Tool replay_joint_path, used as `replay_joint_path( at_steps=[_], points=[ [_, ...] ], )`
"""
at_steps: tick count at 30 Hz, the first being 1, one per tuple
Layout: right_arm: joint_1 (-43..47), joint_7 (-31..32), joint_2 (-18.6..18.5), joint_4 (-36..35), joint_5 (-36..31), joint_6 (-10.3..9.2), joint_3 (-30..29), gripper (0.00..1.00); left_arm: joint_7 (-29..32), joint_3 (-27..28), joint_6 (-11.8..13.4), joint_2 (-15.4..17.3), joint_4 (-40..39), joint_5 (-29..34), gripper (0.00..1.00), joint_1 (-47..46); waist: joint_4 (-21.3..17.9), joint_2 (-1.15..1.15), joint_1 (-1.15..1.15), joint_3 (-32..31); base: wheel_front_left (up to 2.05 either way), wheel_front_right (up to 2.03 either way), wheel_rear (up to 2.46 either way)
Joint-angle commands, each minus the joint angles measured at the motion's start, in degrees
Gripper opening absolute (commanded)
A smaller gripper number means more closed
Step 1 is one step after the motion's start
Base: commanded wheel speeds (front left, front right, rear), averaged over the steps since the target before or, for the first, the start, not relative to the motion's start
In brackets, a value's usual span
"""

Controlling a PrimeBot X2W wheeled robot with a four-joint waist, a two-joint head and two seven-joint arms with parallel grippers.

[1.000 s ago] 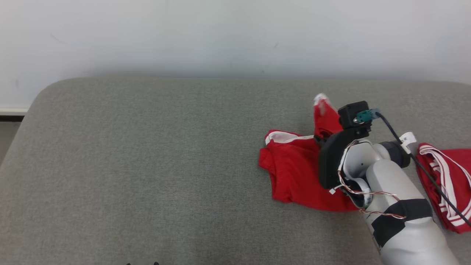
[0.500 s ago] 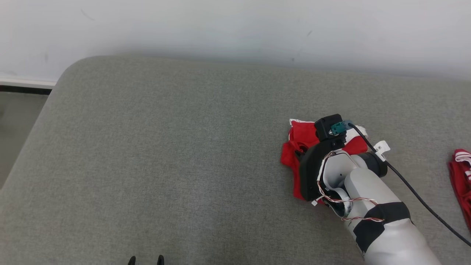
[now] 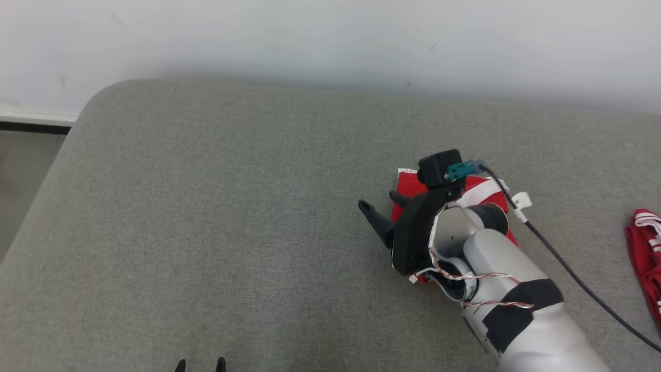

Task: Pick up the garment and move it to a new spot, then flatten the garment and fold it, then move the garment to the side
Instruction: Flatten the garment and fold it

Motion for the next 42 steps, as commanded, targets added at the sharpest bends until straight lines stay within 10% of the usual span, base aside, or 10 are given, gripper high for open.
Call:
replay_joint_path(
  at_steps=[1,15,19,42],
  points=[
    [0.2,-0.3,-0.8,-0.7,1.0,-0.17,0.0,1.00,-0.2,0.2,0.1,-0.1,0.1,0.0,1.00,0.4,-0.8,0.00,0.00,-0.9,0.00,0.00,0.00],
    [9.1,-8.2,-10.6,-4.2,-3.7,-0.17,-9.1,1.00,-0.2,0.9,-0.1,-0.1,-0.2,0.2,1.00,2.4,-4.6,0.00,0.00,-4.9,0.00,0.00,0.00],
    [12.2,-9.2,-10.2,-2.8,-6.7,-0.17,-10.4,0.00,-0.2,1.1,-0.1,-0.1,-0.3,0.0,1.00,2.5,-5.0,0.00,0.00,-5.0,0.00,0.00,0.00],
    [10.0,-12.5,-0.7,9.0,-6.8,-0.18,3.8,0.00,-0.2,1.3,-0.7,-0.1,0.1,0.7,1.00,2.3,-3.5,0.00,0.00,-4.0,0.00,0.00,0.00]
  ],
)
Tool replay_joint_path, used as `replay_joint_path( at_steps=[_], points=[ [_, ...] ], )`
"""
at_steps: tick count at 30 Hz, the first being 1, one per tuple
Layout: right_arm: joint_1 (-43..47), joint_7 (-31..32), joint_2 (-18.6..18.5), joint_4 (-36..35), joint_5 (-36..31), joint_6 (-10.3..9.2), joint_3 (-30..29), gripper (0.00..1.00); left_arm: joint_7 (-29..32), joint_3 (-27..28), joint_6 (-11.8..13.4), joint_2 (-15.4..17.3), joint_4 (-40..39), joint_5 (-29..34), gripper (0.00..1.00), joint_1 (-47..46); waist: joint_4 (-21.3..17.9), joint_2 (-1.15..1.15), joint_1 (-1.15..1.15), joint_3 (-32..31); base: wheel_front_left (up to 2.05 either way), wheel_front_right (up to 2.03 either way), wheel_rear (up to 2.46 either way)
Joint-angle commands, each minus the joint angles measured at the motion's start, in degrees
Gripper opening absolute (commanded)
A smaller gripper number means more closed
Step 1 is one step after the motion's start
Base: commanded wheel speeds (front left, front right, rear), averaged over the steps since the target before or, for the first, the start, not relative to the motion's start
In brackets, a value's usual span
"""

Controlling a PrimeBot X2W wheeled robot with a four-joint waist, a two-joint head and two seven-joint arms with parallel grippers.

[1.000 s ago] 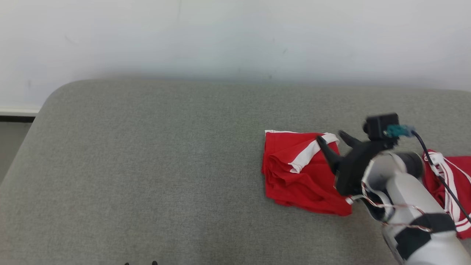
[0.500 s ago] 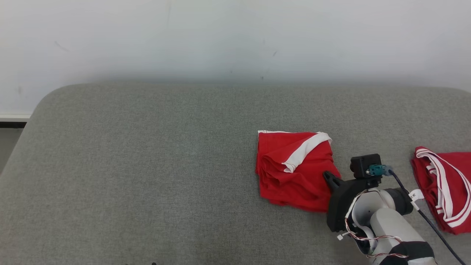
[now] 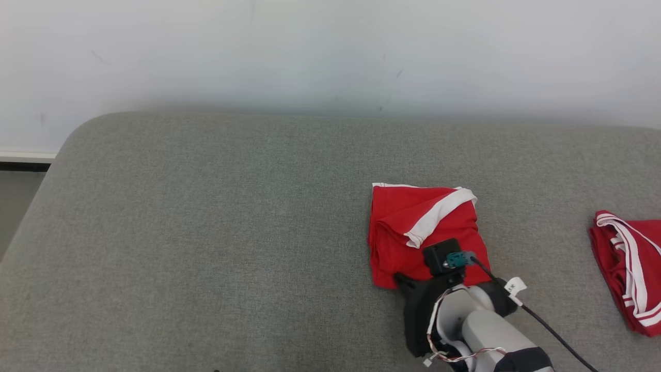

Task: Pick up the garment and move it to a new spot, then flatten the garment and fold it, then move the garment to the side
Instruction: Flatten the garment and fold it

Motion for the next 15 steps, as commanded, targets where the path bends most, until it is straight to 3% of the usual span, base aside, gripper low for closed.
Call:
replay_joint_path(
  at_steps=[1,8,15],
  points=[
    [0.7,0.1,0.5,-1.1,2.3,-0.17,2.5,0.00,-0.2,0.1,0.0,-0.1,0.0,0.4,1.00,0.4,-0.1,0.00,0.00,-0.3,0.00,0.00,0.00],
    [-0.5,-2.0,-0.4,-5.5,9.2,-0.18,5.3,0.00,-0.2,0.0,0.0,-0.1,-0.3,0.4,1.00,1.1,-0.5,0.00,0.00,-1.0,0.00,0.00,0.00],
    [-2.3,-3.8,-4.6,-4.8,8.1,-0.17,1.9,0.00,-0.2,0.1,0.3,-0.1,-0.8,0.5,1.00,1.7,-0.8,0.00,0.00,-1.4,0.00,0.00,0.00]
  ],
)
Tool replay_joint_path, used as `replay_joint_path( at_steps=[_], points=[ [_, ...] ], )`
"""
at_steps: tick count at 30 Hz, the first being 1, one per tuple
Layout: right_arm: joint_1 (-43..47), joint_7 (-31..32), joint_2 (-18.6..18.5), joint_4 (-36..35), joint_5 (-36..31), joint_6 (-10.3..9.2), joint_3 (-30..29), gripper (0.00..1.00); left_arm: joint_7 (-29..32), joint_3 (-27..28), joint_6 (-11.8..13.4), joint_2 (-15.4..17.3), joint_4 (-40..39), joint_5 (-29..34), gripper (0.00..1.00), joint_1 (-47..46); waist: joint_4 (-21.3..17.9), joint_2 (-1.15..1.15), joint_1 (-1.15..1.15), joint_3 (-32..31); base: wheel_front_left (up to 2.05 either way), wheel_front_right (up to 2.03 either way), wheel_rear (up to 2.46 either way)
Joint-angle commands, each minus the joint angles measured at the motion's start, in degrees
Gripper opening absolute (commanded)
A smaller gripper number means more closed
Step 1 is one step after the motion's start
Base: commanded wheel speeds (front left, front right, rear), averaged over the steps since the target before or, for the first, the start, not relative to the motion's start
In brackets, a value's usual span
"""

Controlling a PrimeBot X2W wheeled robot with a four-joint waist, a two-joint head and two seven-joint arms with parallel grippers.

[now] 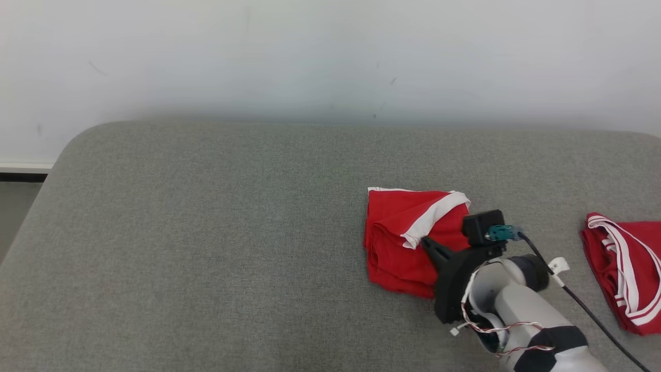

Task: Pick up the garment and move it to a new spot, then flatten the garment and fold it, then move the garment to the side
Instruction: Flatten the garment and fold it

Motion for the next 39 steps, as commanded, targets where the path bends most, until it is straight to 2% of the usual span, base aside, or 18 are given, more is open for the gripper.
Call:
replay_joint_path(
  at_steps=[1,5,13,19,26,39],
  points=[
    [-0.2,0.5,-0.6,1.0,-0.7,-0.16,-0.8,0.00,-0.2,0.0,0.2,-0.1,-0.3,0.5,1.00,0.4,0.0,0.00,0.00,0.0,0.00,0.00,0.00],
    [-1.6,1.9,-1.4,4.9,-4.0,-0.16,-2.9,0.00,-0.2,-0.1,0.2,-0.1,-0.7,0.5,1.00,-0.2,0.1,0.00,0.00,1.4,0.00,0.00,0.00],
    [-5.9,1.0,0.7,11.2,-7.8,-0.16,-5.6,0.00,-0.2,-0.8,0.0,-0.1,-0.9,0.6,1.00,-2.4,1.9,0.00,0.00,5.0,0.00,0.00,0.00],
    [-8.3,-0.4,1.5,15.0,-9.0,-0.16,-6.8,0.00,-0.2,-1.0,0.1,-0.1,-0.8,0.5,1.00,-3.4,3.7,0.00,0.00,6.5,0.00,0.00,0.00],
    [-11.1,-2.9,2.4,16.4,-8.4,-0.16,-7.2,0.00,-0.2,-0.7,-0.1,-0.1,-1.0,0.6,1.00,-3.5,4.6,0.00,0.00,6.8,0.00,0.00,0.00],
    [-17.0,-4.4,-1.1,20.6,-9.1,-0.16,-9.2,0.00,-0.2,-2.1,0.1,-0.1,-1.3,0.4,1.00,-3.6,9.2,0.00,0.00,8.5,0.00,0.00,0.00]
  ],
)
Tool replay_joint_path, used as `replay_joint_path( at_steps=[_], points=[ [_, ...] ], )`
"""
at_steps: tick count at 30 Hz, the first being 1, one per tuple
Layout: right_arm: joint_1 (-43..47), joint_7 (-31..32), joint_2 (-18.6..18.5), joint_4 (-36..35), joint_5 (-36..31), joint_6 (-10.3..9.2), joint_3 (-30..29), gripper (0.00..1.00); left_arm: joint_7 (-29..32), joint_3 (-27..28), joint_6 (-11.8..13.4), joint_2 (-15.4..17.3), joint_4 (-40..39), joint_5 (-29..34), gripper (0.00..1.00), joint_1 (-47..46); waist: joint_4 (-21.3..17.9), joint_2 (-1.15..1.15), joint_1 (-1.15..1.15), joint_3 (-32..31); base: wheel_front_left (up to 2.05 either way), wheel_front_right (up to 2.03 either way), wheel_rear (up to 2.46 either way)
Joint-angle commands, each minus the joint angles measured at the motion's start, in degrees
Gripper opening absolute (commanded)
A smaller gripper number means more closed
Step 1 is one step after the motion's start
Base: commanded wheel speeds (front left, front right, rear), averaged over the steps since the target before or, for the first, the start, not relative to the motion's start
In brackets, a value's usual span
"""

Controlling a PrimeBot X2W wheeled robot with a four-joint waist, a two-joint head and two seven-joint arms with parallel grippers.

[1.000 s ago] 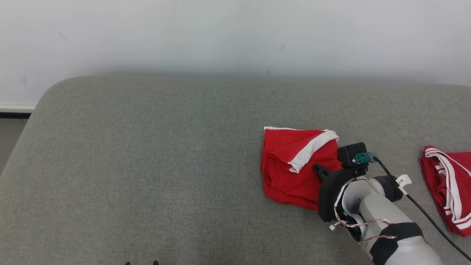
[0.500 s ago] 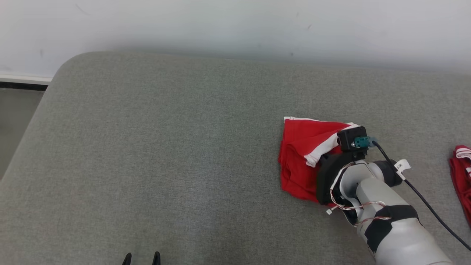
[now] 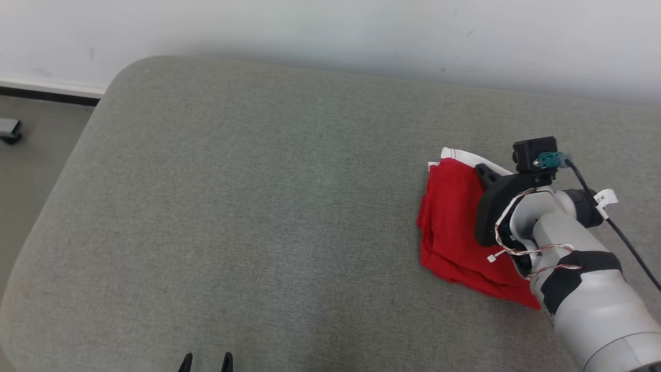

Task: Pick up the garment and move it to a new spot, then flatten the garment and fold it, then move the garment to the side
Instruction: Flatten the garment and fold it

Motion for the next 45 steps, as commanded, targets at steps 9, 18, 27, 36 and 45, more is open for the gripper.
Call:
replay_joint_path(
  at_steps=[9,18,27,36,45],
  points=[
    [-3.7,-1.0,-1.3,5.4,-2.6,-0.17,-2.1,0.00,-0.2,-1.5,0.7,-0.1,-0.9,-0.8,1.00,-0.4,5.2,0.00,-0.01,3.7,0.00,0.00,0.00],
    [-5.5,-4.7,1.7,5.5,-4.1,-0.18,-1.0,0.00,-0.2,-1.3,1.6,-0.1,-1.1,-1.2,1.00,-0.6,4.7,0.00,-0.01,3.5,0.00,0.00,0.00],
    [-2.1,-10.8,3.2,1.7,-2.7,-0.18,1.1,0.00,-0.2,0.6,1.4,-0.1,-1.3,0.0,1.00,0.6,-1.1,0.00,-0.01,-0.9,0.00,0.00,0.00],
    [6.2,-15.3,1.5,-6.0,-2.2,-0.18,2.8,0.00,-0.2,3.6,1.2,0.2,-1.8,0.7,1.00,2.4,-7.5,0.00,-0.01,-5.7,0.00,0.00,0.00],
    [19.7,-16.2,-0.8,-20.4,-3.1,-0.18,-3.0,1.00,-0.2,6.8,1.4,0.2,-2.7,0.9,1.00,3.8,-11.9,0.00,-0.01,-8.9,0.00,0.00,0.00]
  ],
)
